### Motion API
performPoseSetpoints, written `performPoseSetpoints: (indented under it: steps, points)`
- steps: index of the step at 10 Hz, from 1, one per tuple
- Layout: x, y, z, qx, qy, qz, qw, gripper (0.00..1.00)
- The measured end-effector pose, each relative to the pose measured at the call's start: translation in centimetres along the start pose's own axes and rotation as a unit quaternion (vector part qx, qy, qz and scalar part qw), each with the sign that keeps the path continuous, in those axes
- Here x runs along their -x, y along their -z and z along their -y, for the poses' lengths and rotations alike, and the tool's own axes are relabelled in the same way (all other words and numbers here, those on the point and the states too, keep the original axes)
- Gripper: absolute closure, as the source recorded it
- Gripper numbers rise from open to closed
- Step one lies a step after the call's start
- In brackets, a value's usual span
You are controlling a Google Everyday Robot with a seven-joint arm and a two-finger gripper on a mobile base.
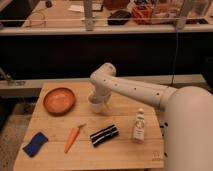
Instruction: Pick up the ceramic cup
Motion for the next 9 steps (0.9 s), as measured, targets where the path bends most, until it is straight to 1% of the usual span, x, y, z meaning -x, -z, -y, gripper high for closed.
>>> performPoseSetpoints:
  steps: [2,5,6,7,9]
  points:
    - [0.0,0.1,0.4,0.000,0.001,0.001,1.0000,0.20]
    - [0.1,-0.1,1.0,-0.001,0.002,0.003,1.0000,0.33]
    - [0.2,0.0,1.1,-0.002,0.004,0.004,1.0000,0.41]
    - [0.2,0.0,1.2,-0.003,0.004,0.005,1.0000,0.53]
    - [0.3,0.2,1.3,-0.005,0.005,0.005,1.0000,0.72]
